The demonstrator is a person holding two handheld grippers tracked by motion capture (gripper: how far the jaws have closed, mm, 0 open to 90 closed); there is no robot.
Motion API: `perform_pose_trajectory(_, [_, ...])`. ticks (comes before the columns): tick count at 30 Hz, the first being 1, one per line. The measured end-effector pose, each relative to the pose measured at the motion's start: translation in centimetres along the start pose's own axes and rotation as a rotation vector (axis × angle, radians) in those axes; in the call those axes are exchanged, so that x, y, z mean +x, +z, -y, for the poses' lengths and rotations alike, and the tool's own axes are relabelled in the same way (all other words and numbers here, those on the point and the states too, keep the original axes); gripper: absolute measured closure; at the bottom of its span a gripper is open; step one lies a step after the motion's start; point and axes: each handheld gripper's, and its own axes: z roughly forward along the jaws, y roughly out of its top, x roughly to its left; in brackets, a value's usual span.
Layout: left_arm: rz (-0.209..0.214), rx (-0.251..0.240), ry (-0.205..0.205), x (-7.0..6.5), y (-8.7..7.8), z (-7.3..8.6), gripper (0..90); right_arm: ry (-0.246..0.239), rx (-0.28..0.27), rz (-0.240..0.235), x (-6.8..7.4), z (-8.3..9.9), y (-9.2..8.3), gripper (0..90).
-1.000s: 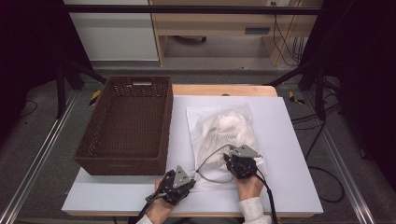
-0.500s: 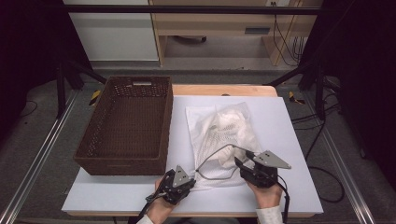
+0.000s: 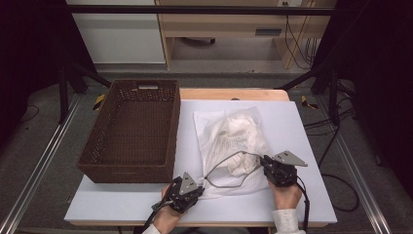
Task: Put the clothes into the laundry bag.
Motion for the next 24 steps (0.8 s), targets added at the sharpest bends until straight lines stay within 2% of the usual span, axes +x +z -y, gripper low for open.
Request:
perform_pose_trajectory(1, [0.003, 0.000, -0.005, 0.1, 0.0, 0.0, 86.1, 0.005, -0.003, -0.014, -0.2, 0.0, -0.2, 88.7])
perform_pose_trajectory(6, [0.006, -0.001, -0.010, 0.1, 0.0, 0.0, 86.0, 0.008, -0.009, -0.023, -0.6, 0.0, -1.0, 89.6])
perform_pose_trajectory(10, [0.004, 0.001, -0.015, 0.0, 0.0, 0.0, 85.5, 0.013, -0.028, -0.050, -0.7, 0.2, -3.6, 89.8])
perform_pose_trajectory(14, [0.003, 0.001, -0.021, 0.0, 0.0, 0.0, 85.5, 0.019, -0.014, -0.061, -0.6, 0.9, -5.3, 89.8])
perform_pose_trajectory(16, [0.002, 0.002, -0.025, 0.1, 0.0, -0.1, 86.3, 0.019, 0.027, -0.062, -0.6, 2.2, -6.2, 89.8])
perform_pose_trajectory(18, [0.003, 0.002, -0.026, 0.1, 0.0, 0.0, 86.7, 0.029, 0.060, -0.072, -0.6, 3.3, -6.0, 89.8])
perform_pose_trajectory(19, [0.003, 0.002, -0.026, 0.1, 0.0, 0.0, 86.8, 0.029, 0.060, -0.072, -0.6, 3.3, -6.0, 89.8])
perform_pose_trajectory(21, [0.007, 0.002, -0.031, 0.1, -0.1, -0.1, 86.9, 0.045, 0.096, -0.094, -0.6, 4.1, -4.8, 89.7])
perform_pose_trajectory(22, [0.005, -0.002, -0.026, 0.1, -0.2, -0.1, 87.0, 0.028, 0.109, -0.092, -0.3, 4.5, -3.6, 89.4])
perform_pose_trajectory(24, [0.006, -0.009, -0.029, 0.1, -0.3, -0.1, 87.0, 0.023, 0.121, -0.091, -0.2, 4.6, -3.1, 89.0])
